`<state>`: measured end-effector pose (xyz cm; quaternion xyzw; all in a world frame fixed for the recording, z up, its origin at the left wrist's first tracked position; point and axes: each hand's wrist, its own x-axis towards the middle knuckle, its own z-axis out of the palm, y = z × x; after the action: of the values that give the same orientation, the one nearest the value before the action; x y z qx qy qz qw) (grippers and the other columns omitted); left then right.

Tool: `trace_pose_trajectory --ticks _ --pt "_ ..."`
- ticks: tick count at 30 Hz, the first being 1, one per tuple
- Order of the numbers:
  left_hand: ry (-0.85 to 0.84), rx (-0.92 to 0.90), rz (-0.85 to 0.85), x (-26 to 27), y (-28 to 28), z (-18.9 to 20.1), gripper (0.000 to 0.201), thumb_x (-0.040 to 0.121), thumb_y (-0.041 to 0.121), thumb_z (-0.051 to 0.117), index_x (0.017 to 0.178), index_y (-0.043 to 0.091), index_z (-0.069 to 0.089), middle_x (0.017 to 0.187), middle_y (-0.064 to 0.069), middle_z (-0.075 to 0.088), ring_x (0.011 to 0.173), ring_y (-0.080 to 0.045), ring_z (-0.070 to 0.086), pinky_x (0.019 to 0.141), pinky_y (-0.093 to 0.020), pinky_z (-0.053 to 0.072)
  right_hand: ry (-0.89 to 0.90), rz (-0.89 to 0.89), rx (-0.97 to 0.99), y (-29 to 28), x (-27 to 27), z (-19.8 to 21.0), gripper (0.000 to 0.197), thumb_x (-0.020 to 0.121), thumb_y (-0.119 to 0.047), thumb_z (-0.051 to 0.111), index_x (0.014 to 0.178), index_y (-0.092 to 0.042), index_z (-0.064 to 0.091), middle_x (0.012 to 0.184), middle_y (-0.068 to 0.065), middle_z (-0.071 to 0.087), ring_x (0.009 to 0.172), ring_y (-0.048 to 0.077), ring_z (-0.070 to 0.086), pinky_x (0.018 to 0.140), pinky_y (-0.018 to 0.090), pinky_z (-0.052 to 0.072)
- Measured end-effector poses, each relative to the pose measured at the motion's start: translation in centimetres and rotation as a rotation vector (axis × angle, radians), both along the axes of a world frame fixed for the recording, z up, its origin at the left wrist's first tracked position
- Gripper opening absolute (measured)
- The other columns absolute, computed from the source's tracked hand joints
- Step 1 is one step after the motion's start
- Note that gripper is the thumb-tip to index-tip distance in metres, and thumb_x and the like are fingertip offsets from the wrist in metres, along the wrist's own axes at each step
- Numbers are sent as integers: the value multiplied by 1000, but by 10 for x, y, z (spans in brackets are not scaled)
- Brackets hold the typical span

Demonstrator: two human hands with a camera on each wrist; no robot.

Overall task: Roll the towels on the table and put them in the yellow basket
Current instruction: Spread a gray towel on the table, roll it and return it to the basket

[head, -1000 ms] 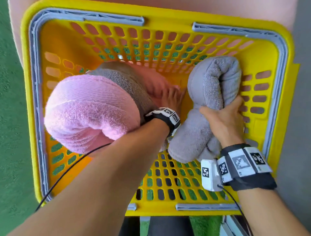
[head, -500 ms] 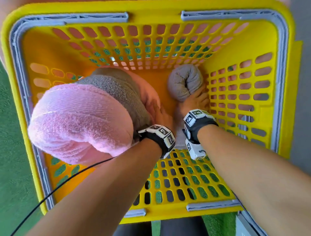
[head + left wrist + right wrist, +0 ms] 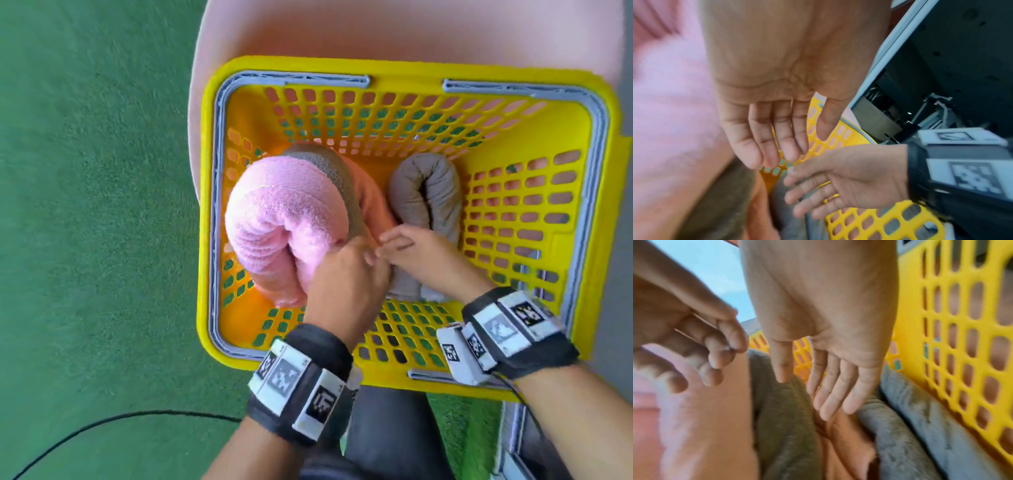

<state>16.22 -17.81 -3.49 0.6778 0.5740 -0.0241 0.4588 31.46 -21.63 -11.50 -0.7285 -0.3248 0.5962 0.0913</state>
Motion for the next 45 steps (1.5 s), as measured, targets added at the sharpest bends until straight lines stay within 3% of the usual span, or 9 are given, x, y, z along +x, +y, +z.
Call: trace_pose_trajectory --ticks 4,8,12,16,21,25,29,38,45 --pt "289 -12 124 -62 -5 12 28 88 33 54 86 6 60 89 -16 64 83 -35 55 68 -39 38 28 207 44 6 -44 23 50 75 -53 74 116 -27 60 95 -11 67 87 10 63 78 29 49" --pt "335 -21 380 -95 -7 2 48 89 30 57 119 -5 42 114 -26 54 107 -41 51 84 -43 36 -83 395 77 20 -81 26 54 62 -76 63 80 -27 52 83 -5 62 85 17 58 67 27 38" --pt "187 -19 584 -85 -5 -14 55 83 18 65 119 -8 33 114 -28 53 105 -43 52 80 -40 38 -89 162 86 30 -107 23 65 63 -73 72 109 -30 54 102 -10 58 100 10 54 84 24 47" --pt "72 68 759 -77 -11 -19 48 77 7 62 112 -5 32 101 -25 55 93 -44 54 77 -43 44 -17 99 46 32 -104 18 72 67 -67 73 125 -27 57 122 -6 63 109 8 55 80 18 41" --pt "121 -102 816 -79 -1 -22 50 81 22 66 120 1 42 111 -22 61 101 -40 58 84 -40 47 -14 143 33 32 -93 22 67 65 -72 70 112 -24 65 116 -2 65 110 17 58 89 27 44" --pt "168 -302 743 -86 23 -28 39 79 32 67 105 3 64 106 -20 66 99 -37 63 86 -41 52 -30 149 94 36 -89 26 59 74 -50 79 120 -16 63 122 3 64 114 18 56 85 22 37" --pt "118 -196 665 -79 26 -11 51 67 42 61 108 11 65 106 -12 68 98 -31 63 82 -35 51 -11 103 100 33 -77 45 55 79 -37 77 123 -8 59 112 3 64 103 17 57 84 27 43" --pt "43 -183 186 31 4 1 31 91 27 50 113 5 47 113 -22 61 107 -40 54 89 -45 43 -324 -170 71 -25 43 66 64 66 -57 63 114 -16 58 109 6 68 100 27 63 87 43 51" --pt "210 -454 98 80 13 -55 48 94 35 50 124 -1 55 127 -22 58 116 -39 55 96 -39 46 -571 92 -116 -6 81 21 56 85 -33 61 132 -7 47 133 23 52 118 41 53 93 42 45"
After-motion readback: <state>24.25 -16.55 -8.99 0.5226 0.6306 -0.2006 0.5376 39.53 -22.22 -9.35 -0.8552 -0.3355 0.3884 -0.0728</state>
